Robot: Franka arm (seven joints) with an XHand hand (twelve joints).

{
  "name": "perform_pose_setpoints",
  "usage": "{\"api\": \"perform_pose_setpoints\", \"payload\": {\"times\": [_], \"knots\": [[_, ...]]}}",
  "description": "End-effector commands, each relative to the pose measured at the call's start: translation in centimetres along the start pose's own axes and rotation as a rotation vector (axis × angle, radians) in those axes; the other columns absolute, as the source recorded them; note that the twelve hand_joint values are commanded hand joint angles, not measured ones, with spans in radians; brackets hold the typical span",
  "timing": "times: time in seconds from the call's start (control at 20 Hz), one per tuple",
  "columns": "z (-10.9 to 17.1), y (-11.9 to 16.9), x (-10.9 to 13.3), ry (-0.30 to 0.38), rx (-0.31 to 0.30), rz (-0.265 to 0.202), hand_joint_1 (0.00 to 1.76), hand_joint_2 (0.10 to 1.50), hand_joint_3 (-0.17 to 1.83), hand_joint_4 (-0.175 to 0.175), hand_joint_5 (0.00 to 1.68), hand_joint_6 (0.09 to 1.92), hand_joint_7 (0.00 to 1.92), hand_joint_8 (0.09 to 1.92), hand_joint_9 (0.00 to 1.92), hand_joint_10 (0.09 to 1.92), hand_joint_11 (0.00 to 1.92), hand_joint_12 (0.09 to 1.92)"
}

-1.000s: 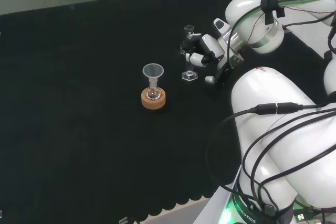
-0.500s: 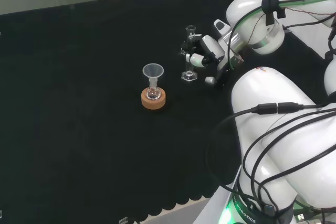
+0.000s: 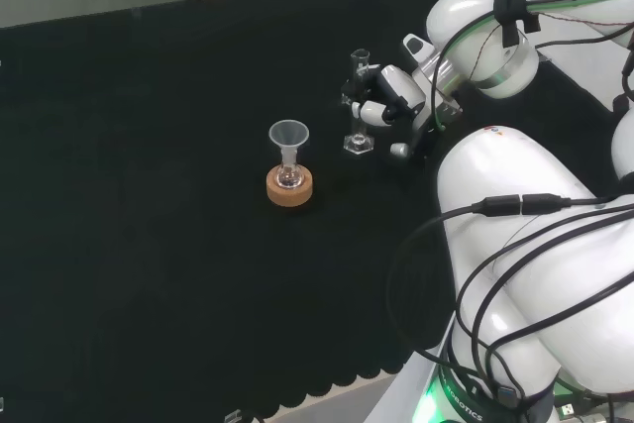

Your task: Put the graduated cylinder back on the table.

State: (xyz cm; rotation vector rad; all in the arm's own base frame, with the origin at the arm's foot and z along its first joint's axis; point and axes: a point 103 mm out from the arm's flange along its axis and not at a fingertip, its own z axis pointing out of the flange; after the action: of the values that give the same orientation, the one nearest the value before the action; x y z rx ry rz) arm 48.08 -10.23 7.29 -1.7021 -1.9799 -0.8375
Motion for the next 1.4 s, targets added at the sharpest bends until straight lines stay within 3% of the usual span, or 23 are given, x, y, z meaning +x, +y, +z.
{"api": "perform_pose_setpoints", "payload": {"times": [0.05,1.1,1.4], "knots": [[-0.24,-0.05,-0.02,0.004,0.015,0.002,1.03,1.08,-0.15,-0.051,0.88,0.81,1.00,0.58,1.35,0.09,0.95,1.06],[-1.03,0.26,-0.13,0.003,0.035,0.015,0.95,1.03,-0.17,-0.064,0.76,0.77,0.88,0.61,1.24,0.09,0.78,1.17],[-1.08,0.50,0.04,0.004,0.066,0.039,0.90,1.00,-0.17,-0.084,0.53,0.77,0.72,0.67,1.09,0.09,0.61,1.25]]}}
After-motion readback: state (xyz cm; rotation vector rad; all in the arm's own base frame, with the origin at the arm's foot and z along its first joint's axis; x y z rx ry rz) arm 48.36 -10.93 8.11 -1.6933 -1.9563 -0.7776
